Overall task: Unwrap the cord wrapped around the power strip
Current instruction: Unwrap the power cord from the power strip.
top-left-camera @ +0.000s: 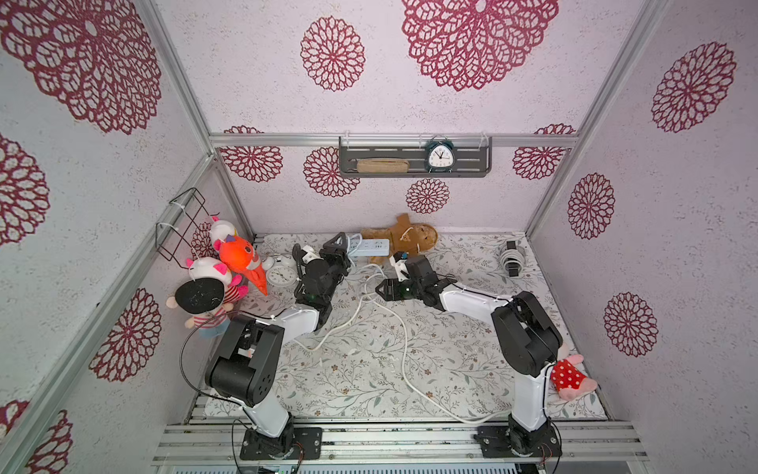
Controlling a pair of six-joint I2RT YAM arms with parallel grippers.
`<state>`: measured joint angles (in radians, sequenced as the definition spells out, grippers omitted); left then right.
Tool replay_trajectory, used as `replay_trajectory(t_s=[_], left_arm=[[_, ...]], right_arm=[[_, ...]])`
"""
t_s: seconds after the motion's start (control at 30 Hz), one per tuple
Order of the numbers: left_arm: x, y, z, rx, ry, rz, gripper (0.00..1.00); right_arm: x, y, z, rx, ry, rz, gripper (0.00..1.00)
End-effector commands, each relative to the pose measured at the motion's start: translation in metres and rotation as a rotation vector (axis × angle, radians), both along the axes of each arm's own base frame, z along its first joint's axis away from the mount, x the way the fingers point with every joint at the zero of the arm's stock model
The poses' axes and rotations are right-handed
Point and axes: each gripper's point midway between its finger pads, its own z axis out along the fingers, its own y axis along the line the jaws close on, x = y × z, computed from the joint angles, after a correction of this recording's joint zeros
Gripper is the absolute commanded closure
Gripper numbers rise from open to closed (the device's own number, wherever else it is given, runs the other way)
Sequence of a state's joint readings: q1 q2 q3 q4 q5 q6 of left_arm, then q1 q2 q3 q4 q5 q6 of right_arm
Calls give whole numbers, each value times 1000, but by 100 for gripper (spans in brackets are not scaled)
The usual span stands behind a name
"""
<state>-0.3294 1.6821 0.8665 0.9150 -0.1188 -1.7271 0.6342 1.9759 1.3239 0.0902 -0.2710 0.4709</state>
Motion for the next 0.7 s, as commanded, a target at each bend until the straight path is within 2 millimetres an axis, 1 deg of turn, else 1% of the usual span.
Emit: replay_trajectory(t_s=[0.0, 0.1, 0.13, 0.17, 0.27, 0.33, 0.4, 0.57, 0.67], left_arm=[[-10, 5, 45, -74, -122, 11, 100], [-9, 4, 42, -74, -118, 10, 100], [-9, 5, 41, -75, -115, 12, 100], [-8, 5, 39, -76, -112, 11, 100], [-6, 4, 36, -85, -108, 9, 100], [-5, 4, 32, -89, -100, 11, 100], [-4, 5, 29, -89, -91, 14, 100], [-3, 9, 24, -80, -67, 23, 100], [-2, 9, 27, -78, -67, 18, 100]], right_arm=[[16, 19, 22, 93, -42, -37, 41], [12, 21, 20, 86, -38, -28, 63], [11, 20, 20, 78, -38, -26, 73], [10, 19, 21, 71, -40, -20, 81], [2, 18, 25, 42, -31, 13, 96], [-7, 14, 30, 10, -23, 38, 100], [-21, 7, 36, -39, -3, 73, 100], [-68, -22, 51, -188, 107, 174, 100], [-97, -35, 62, -234, 173, 254, 100]])
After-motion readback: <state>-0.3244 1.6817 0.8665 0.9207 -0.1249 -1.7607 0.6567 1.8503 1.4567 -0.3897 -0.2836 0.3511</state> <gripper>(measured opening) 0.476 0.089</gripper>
